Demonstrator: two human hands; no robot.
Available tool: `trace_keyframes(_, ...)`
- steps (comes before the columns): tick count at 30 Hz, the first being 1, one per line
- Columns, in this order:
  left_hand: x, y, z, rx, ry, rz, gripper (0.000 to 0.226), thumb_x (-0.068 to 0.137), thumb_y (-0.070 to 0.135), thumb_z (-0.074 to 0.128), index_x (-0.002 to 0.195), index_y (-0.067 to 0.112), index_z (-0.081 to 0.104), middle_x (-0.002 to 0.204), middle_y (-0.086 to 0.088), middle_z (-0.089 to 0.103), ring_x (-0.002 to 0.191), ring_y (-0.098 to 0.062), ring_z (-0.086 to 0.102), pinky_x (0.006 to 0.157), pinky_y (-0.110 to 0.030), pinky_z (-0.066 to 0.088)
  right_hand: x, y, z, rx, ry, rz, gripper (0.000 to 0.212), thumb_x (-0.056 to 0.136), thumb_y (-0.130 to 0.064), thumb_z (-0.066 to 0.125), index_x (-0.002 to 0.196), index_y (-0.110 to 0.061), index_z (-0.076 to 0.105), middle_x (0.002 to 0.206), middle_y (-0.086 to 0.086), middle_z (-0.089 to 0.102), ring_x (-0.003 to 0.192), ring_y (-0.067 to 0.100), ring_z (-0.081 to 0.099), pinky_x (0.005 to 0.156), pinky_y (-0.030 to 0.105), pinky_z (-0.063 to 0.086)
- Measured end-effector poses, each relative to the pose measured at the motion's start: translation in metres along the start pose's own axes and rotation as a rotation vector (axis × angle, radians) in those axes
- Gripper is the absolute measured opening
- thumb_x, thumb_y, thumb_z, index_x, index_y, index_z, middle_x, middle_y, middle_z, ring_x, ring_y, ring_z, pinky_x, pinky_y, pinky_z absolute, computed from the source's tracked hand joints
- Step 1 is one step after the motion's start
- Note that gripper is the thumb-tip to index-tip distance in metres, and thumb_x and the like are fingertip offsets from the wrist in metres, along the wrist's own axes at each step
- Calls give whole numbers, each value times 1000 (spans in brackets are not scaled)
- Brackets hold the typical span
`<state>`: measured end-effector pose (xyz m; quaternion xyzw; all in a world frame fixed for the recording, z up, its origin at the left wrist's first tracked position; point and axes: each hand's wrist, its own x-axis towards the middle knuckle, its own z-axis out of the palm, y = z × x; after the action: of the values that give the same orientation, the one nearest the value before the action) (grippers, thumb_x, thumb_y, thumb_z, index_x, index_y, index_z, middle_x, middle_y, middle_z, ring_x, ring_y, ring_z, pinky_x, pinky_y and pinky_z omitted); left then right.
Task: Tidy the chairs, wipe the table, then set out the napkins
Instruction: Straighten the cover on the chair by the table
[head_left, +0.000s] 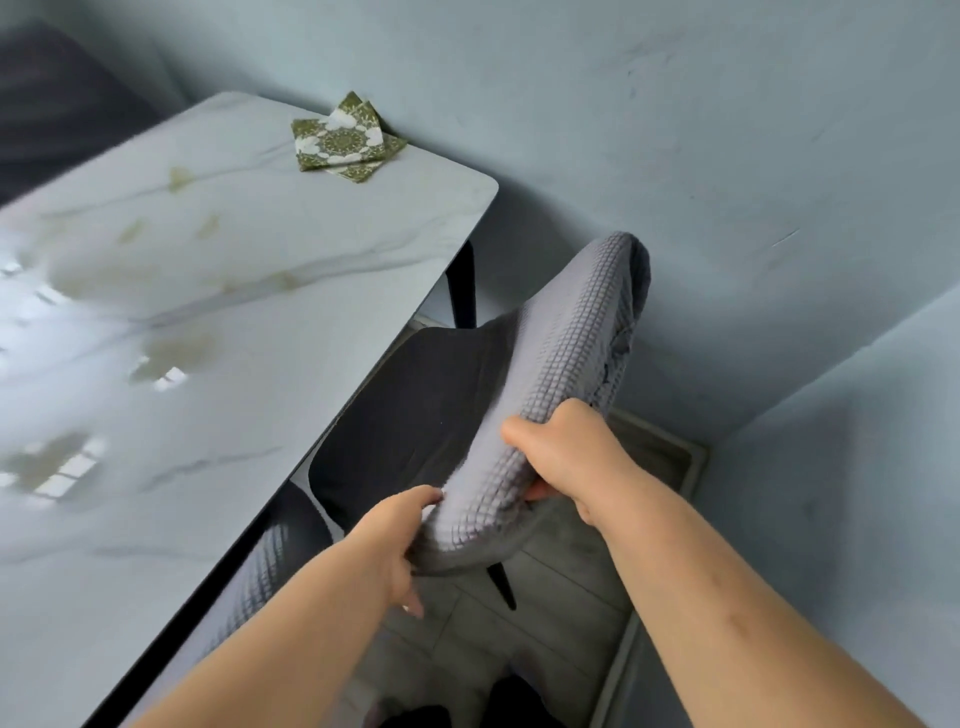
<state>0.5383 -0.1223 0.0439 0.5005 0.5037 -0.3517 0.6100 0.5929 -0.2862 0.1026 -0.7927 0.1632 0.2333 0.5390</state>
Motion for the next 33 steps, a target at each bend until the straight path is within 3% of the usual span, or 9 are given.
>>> trace_keyframes(3, -3, 3, -12, -410, -190, -116, 40, 89, 26, 55, 122, 2, 57, 139, -33, 39, 112, -49, 54, 69, -57, 56, 6, -18, 17, 60, -33, -14, 29, 71, -33, 68, 84, -9, 58, 86, 4, 63, 66, 18, 69, 51, 33, 59)
trace_keyframes(5, -7, 9, -16, -568, -244, -120, 37, 89, 22, 56, 115, -5, 57, 135, -42, 32, 115, -53, 50, 58, -54, 55, 11, -27, 21, 120, -63, 8, 41, 75, -42, 71, 91, -6, 58, 90, 6, 64, 64, 19, 71, 49, 30, 57)
trace_keyframes(8, -14, 20, -27, -656, -221, -75, 36, 85, 20, 61, 115, 0, 63, 123, -34, 52, 115, -54, 50, 54, -54, 55, 26, -37, 15, 61, -88, 34, 77, 74, -65, 64, 122, -5, 51, 112, 7, 62, 83, 20, 69, 52, 28, 57)
trace_keyframes(13, -17, 25, -38, -698, -181, -56, 34, 80, 19, 67, 113, 9, 67, 112, -19, 67, 104, -41, 62, 81, -59, 53, 58, -55, -15, 187, -151, 161, 74, 69, -73, 64, 119, -20, 55, 129, 3, 57, 106, 24, 59, 77, 44, 57)
trace_keyframes(15, -15, 26, -37, -699, -203, -70, 33, 82, 18, 66, 113, 8, 66, 113, -20, 65, 105, -42, 61, 88, -62, 49, 73, -62, -22, 240, -164, 197, 87, 63, -73, 69, 130, -20, 50, 135, 4, 52, 115, 30, 55, 83, 55, 53)
trace_keyframes(21, -8, 24, -37, -677, -238, -116, 32, 83, 12, 58, 114, 4, 61, 114, -24, 63, 104, -46, 57, 93, -67, 41, 114, -88, -30, 255, -130, 312, 118, 43, -77, 76, 141, -24, 37, 136, 6, 50, 115, 35, 53, 70, 71, 49)
trace_keyframes(23, -7, 23, -40, -693, -239, -112, 32, 83, 12, 56, 113, 6, 61, 114, -23, 65, 104, -45, 59, 93, -67, 41, 126, -91, -33, 214, -129, 390, 106, 51, -68, 79, 136, -19, 40, 132, 11, 51, 109, 39, 55, 64, 69, 50)
trace_keyframes(28, -7, 29, -50, -803, -239, -53, 33, 77, 11, 57, 109, 6, 62, 116, -24, 64, 108, -48, 57, 91, -70, 40, 149, -100, -28, 139, -240, 391, 36, 74, -21, 63, 105, -8, 50, 116, 20, 57, 93, 40, 62, 58, 61, 53)
trace_keyframes(33, -9, 37, -51, -943, -196, -29, 35, 89, 12, 49, 120, -1, 56, 127, -28, 55, 116, -52, 50, 90, -64, 44, 159, -108, -23, 116, -266, 347, 40, 83, -20, 59, 119, -9, 47, 111, 18, 60, 91, 36, 64, 53, 54, 55)
